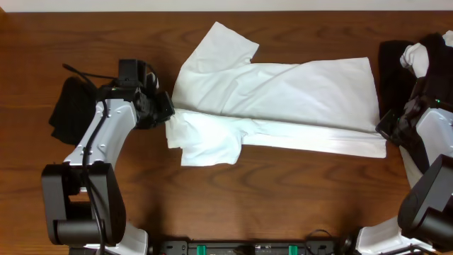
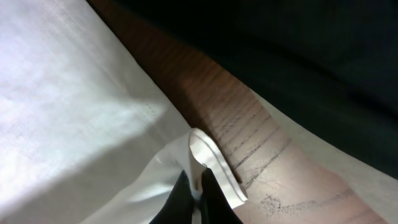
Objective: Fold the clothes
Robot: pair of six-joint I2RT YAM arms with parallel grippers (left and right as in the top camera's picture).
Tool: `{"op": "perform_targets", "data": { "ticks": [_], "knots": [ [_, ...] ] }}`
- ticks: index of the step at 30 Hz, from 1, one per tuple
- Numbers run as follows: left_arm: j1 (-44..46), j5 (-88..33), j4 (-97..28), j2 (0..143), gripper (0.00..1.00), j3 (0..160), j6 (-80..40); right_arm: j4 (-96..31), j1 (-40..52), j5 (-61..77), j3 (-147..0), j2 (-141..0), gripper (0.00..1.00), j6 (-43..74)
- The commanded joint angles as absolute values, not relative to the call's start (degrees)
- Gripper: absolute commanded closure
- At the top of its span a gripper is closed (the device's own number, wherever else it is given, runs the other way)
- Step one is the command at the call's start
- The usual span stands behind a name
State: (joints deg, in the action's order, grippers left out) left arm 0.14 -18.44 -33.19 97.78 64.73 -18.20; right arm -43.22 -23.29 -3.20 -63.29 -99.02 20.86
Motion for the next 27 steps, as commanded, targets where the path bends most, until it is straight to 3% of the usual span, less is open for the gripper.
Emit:
{"op": "perform_targets", "data": {
  "ticks": [1,5,7,8,10,12,19,27],
  "knots": [
    [-0.1,-15.7,-32.7,98.1,0.94,64.6,-18.3,-42.4,-23.9,-5.1,-63.2,-100.0,0.99,21.8],
    [-0.1,-15.7,-32.6,98.1,0.94,64.6,-18.3,-41.3,-23.9,-3.0,-63.2,-100.0,0.92,21.8],
    [-0.1,-15.7,-32.6,98.1,0.93,64.6,-18.3,-40.6,-23.9,-1.7,-63.2,-100.0,0.79,21.8],
    [-0.1,-15.7,-32.6,98.1,0.87,64.6,-18.3,-40.4,-23.9,-1.2,-63.2,-100.0,0.74,21.6],
    [-0.1,-15.7,-32.6,98.1,0.62,64.6,-18.3,-40.2,-23.9,-1.0,-63.2,-100.0,0.68,21.3],
    [-0.1,-15.8,-32.7,98.1,0.51,64.6,-18.3,-40.3,-23.9,-1.0,-63.2,-100.0,0.67,21.3],
    [-0.1,-15.8,-38.1,98.1,0.48,64.6,-18.3,-42.0,-23.9,-1.0,-63.2,-100.0,0.69,21.1],
    [0.5,-15.8,-47.1,98.1,0.48,63.7,-18.1,-44.1,-23.4,3.5,-62.3,-100.0,0.78,19.2]
  ]
}}
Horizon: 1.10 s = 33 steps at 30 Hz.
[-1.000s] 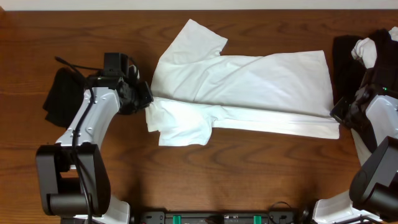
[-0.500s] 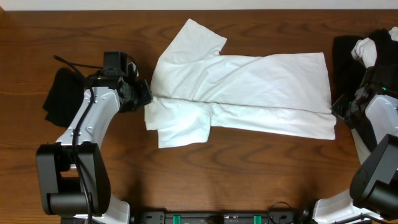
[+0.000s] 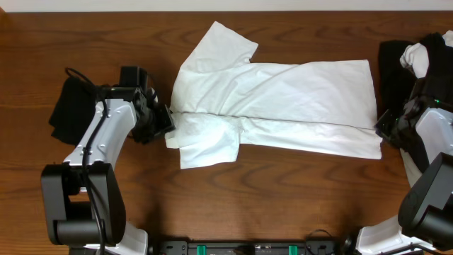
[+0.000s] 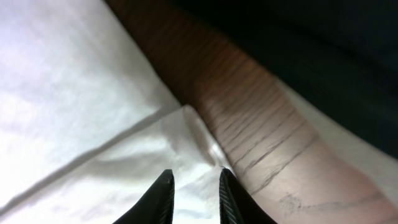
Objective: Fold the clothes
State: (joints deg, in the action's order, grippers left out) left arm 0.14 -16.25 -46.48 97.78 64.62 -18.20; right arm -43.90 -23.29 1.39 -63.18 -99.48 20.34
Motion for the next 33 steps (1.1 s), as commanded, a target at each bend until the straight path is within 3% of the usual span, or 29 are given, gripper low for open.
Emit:
{"op": "perform_targets", "data": {
  "ticks": [1,27,29,33],
  "knots": [
    [0.9,-15.8,-47.0,98.1,0.48,63.2,-18.0,-43.9,-23.1,3.5,-61.8,-100.0,0.79,19.1],
    [10.7,-15.3,-31.2,98.1,0.49,53.0,-17.7,-38.8,-20.7,3.3,-52.8,-100.1,0.80,17.6],
    [10.7,-15.4,-30.5,98.1,0.58,53.0,-17.7,-38.8,-20.7,3.3,-52.8,-100.1,0.80,17.5],
    [10.7,-15.4,-31.2,98.1,0.86,53.0,-17.7,-38.8,-20.7,3.3,-52.8,-100.1,0.80,17.5]
  ]
}}
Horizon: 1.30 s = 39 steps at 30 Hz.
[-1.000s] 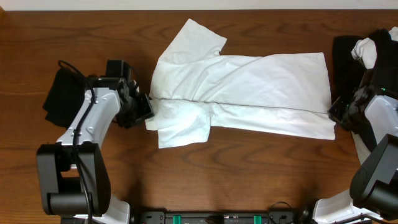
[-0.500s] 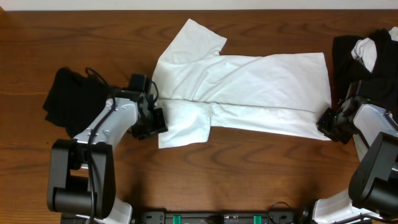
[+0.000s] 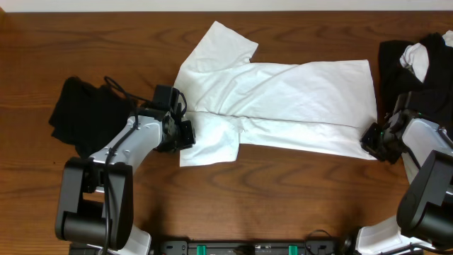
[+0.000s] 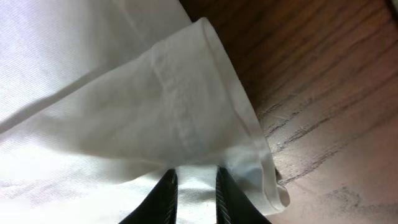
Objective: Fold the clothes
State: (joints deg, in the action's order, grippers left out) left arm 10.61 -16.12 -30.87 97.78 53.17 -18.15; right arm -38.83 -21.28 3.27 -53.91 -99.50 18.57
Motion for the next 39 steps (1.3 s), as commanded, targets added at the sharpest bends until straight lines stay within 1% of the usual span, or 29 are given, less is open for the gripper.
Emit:
{"op": "perform_targets", "data": {
  "ticks": [1,2,11,18,22,24,26,34,37,39],
  "knots": [
    [10.7,-15.4,-31.7,98.1,0.92,53.0,-17.7,-38.8,-20.7,3.3,-52.8,-100.1,0.80,17.5],
    [10.7,-15.5,-32.2,98.1,0.94,53.0,-17.7,-38.7,-20.7,3.2,-52.8,-100.1,0.80,17.5],
    [10.7,-16.6,-38.9,97.9,0.94,53.1,-17.7,-38.8,-20.7,3.2,-52.8,-100.1,0.80,17.5],
    [10.7,-24.6,-41.0,96.5,0.94,53.1,-15.2,-38.8,-20.7,3.2,-52.8,-100.1,0.80,17.5],
    [10.7,-25.3,-41.3,95.3,0.94,53.1,-15.2,-38.8,-20.7,3.2,-52.8,-100.1,0.80,17.5],
    [10.7,-25.3,-41.4,95.0,0.93,53.1,-15.2,-38.8,-20.7,3.2,-52.8,-100.1,0.80,17.5],
    [10.7,-25.3,-41.4,95.0,0.87,53.1,-15.1,-38.8,-20.7,3.2,-52.8,-100.1,0.80,17.5],
    [10.7,-25.3,-42.7,95.0,0.86,53.1,-15.1,-38.8,-20.7,3.2,-52.8,-100.1,0.80,17.5],
    [10.7,-25.3,-43.8,95.0,0.87,53.1,-15.1,-38.8,-20.7,3.2,-52.8,-100.1,0.79,17.5],
    [10.7,-25.3,-44.8,95.0,0.92,53.1,-15.1,-38.8,-20.7,3.2,-52.8,-100.1,0.79,17.5]
  ]
}}
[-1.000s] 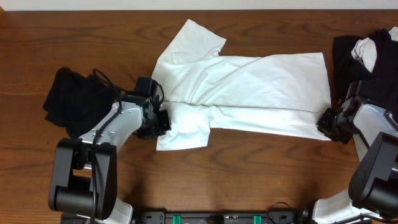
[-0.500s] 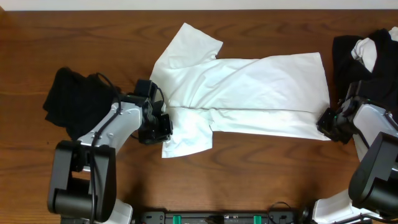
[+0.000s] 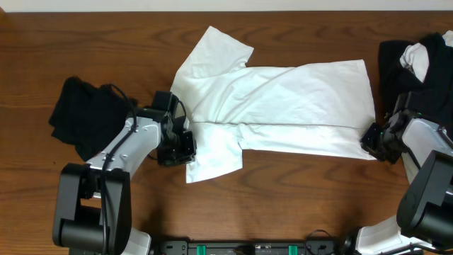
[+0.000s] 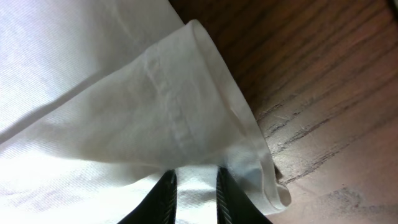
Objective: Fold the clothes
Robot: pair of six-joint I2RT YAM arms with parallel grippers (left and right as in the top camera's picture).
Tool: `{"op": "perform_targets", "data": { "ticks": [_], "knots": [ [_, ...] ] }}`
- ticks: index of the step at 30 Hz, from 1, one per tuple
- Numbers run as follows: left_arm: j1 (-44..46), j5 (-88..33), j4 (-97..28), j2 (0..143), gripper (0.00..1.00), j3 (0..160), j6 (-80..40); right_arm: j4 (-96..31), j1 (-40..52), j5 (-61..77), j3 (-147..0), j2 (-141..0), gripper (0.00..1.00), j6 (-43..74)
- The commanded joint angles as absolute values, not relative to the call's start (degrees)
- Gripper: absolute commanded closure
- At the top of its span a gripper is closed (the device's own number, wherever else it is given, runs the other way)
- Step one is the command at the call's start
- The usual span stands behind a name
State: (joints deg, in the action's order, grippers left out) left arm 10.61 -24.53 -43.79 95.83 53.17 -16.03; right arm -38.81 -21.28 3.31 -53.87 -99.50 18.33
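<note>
A white T-shirt [image 3: 283,99] lies lengthwise across the wooden table, its lower long edge folded up over the body. One sleeve [image 3: 216,49] sticks out at the top left, and a lower flap [image 3: 216,156] hangs down at the left. My left gripper [image 3: 180,150] is at the left edge of that flap and looks shut on the cloth. My right gripper [image 3: 373,139] is at the shirt's lower right corner. In the right wrist view it [image 4: 194,193] stands open, with the folded hem [image 4: 186,112] just ahead and white cloth between its fingers [image 4: 165,196].
A crumpled black garment [image 3: 81,117] lies at the left, behind my left arm. A pile of black and white clothes [image 3: 417,60] sits at the far right, close to my right arm. The table [image 3: 297,205] shows bare wood in front of the shirt.
My left gripper has moved toward the table's front. The shirt's lower left flap now lies lower and further right, and the top sleeve has shifted slightly left. My right gripper has not moved.
At first my right gripper was shut on the hem corner, and my left was at the shirt's left edge with the lower edge folded up. Then my right gripper was open. Later both sat lower on the shirt's ends. Now the left flap is drawn down.
</note>
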Motion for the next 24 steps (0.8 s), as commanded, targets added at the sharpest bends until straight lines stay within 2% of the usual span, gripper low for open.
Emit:
{"op": "perform_targets", "data": {
  "ticks": [1,8,10,12,15,20,24],
  "knots": [
    [10.7,-25.3,-45.7,95.0,0.92,53.1,-15.1,-38.8,-20.7,3.2,-52.8,-100.1,0.79,17.5],
    [10.7,-26.6,-49.2,95.0,0.91,53.1,-15.1,-38.7,-20.7,3.2,-52.8,-100.1,0.79,17.5],
    [10.7,-26.6,-49.3,95.0,0.85,53.1,-15.1,-38.8,-20.7,3.2,-52.8,-100.1,0.80,17.5],
    [10.7,-26.6,-49.3,95.0,0.74,53.1,-15.1,-38.9,-20.7,3.2,-52.8,-100.1,0.80,17.1],
    [10.7,-26.6,-49.7,95.0,0.71,53.1,-15.1,-39.0,-20.7,3.2,-52.8,-100.1,0.79,17.1],
    [10.7,-26.6,-50.1,95.0,0.75,53.1,-15.1,-39.0,-20.7,3.1,-52.8,-100.1,0.80,17.1],
    [10.7,-28.7,-50.1,95.0,0.93,53.2,-15.1,-39.0,-20.7,3.0,-52.8,-100.1,0.79,17.1]
  ]
}}
